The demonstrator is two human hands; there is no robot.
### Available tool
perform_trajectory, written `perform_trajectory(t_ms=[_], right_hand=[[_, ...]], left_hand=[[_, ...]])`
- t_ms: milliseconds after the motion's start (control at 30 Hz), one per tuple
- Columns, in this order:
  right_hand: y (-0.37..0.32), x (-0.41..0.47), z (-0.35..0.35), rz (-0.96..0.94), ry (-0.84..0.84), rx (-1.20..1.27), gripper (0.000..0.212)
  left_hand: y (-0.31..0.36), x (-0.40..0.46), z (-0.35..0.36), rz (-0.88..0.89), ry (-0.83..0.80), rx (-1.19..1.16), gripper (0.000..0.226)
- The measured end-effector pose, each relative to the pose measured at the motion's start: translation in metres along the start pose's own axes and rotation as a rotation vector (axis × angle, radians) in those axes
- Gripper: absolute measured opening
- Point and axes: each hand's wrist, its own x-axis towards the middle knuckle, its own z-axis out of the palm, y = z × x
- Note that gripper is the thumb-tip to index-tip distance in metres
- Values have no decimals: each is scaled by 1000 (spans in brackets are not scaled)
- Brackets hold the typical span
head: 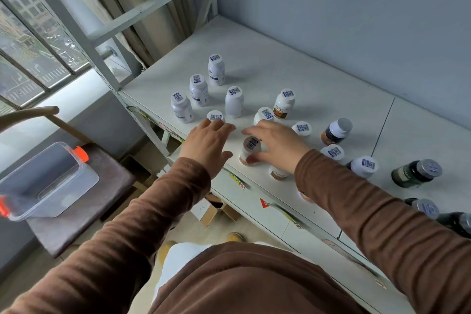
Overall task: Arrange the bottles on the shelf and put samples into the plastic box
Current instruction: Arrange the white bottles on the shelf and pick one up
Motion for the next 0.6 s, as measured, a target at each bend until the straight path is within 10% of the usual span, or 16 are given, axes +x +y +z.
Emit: perform_trajectory(t_ms=[167, 433, 600], right_hand=[[24, 10, -37, 79, 239, 40, 30], [42, 49, -20, 43, -23, -244, 51], [50, 44, -42, 97, 130, 62, 36]], left_hand=[[0, 30, -18, 42, 92, 100, 55], [13, 77, -14, 55, 25, 103, 51], [8, 80, -8, 27, -13, -47, 52]])
